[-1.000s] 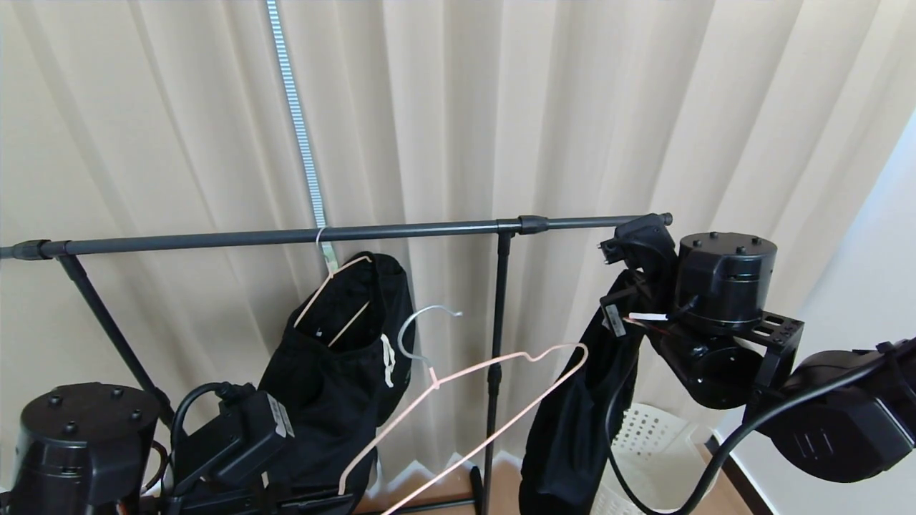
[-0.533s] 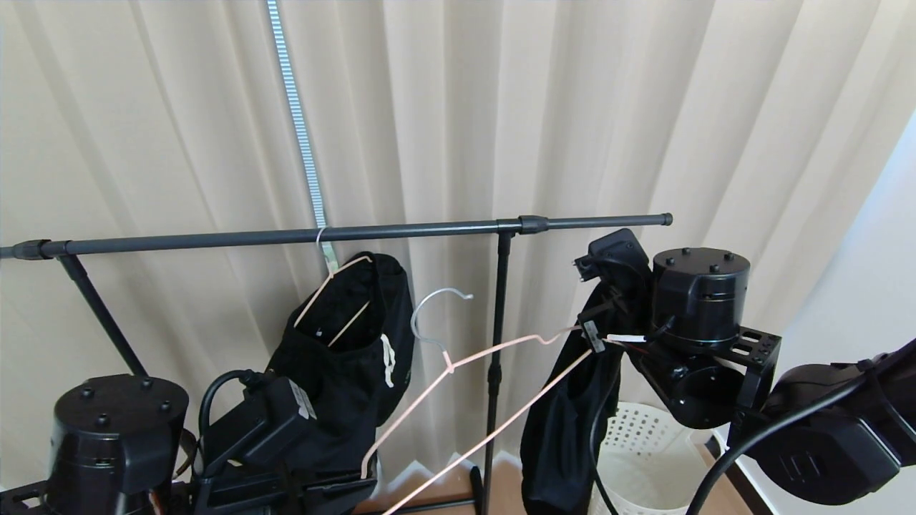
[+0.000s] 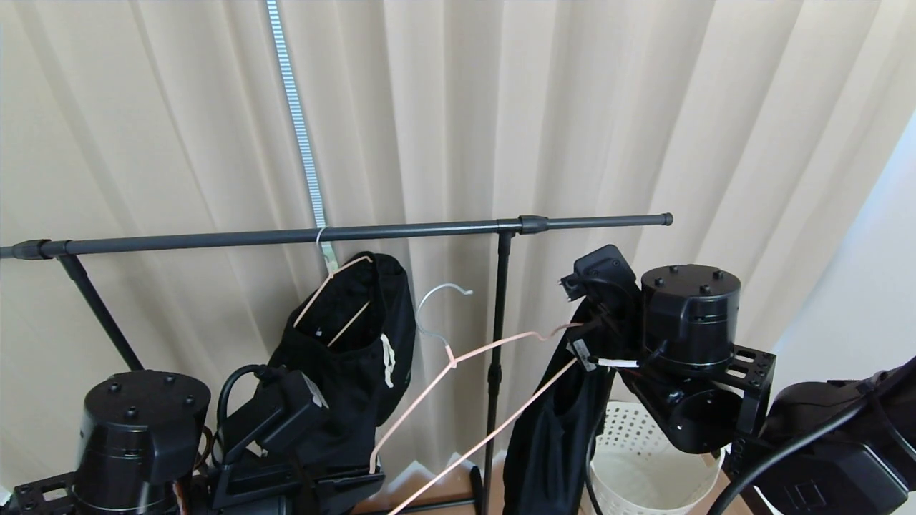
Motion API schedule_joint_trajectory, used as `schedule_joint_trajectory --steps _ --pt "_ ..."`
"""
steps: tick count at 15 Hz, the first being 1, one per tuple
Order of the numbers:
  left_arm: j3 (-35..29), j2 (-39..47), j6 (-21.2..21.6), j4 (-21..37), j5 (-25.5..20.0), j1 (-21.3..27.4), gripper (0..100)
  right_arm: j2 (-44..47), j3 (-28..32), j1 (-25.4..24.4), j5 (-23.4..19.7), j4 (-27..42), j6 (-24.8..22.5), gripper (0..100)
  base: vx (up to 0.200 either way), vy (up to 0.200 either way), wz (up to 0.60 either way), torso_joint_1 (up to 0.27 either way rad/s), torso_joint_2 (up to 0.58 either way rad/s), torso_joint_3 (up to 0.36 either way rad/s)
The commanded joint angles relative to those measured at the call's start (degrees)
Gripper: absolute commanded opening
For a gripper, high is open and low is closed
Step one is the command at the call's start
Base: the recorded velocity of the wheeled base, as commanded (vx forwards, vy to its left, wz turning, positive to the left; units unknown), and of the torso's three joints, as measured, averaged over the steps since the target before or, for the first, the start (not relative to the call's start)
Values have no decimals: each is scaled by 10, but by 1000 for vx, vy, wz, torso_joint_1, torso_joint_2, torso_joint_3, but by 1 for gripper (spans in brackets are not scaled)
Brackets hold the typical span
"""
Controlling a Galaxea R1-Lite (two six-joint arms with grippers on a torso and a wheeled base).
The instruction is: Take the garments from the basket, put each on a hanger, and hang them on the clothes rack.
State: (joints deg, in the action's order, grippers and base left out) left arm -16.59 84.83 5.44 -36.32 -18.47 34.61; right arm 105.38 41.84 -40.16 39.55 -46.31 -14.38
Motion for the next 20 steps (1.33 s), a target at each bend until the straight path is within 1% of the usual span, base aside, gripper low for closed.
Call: schedule_joint_trajectory --steps 1,2,5,8,10,12,14,17,19,20 --pt "-1 2 -1 -1 0 -2 0 -3 -4 -13 0 0 0 0 0 0 0 0 0 0" --pt "-1 2 -1 -1 0 -2 0 -3 -4 -14 0 0 0 0 0 0 0 0 0 0" --pt "7 2 -2 -11 0 -2 0 -28 -20 -60 -1 1 2 0 0 0 0 0 0 0" --pt "10 2 -3 -13 0 -2 0 -31 -24 -99 -2 0 27 0 0 0 0 0 0 0" --pt "9 1 -3 -13 0 -2 0 -30 -25 -121 -3 0 31 0 0 0 0 0 0 0" --pt "11 1 -3 -13 0 -2 0 -33 -26 -145 -3 0 48 0 0 0 0 0 0 0" --pt "10 0 -3 -13 0 -3 0 -47 -27 -162 -4 2 54 0 0 0 0 0 0 0" --pt "10 3 -3 -13 0 -3 0 -59 -26 -174 -9 2 57 0 0 0 0 0 0 0" --pt "10 2 -3 -13 0 -3 0 -67 -23 -185 -11 1 75 0 0 0 0 0 0 0" --pt "10 4 -3 -14 0 -3 0 -75 -20 -193 -23 1 87 0 0 0 0 0 0 0"
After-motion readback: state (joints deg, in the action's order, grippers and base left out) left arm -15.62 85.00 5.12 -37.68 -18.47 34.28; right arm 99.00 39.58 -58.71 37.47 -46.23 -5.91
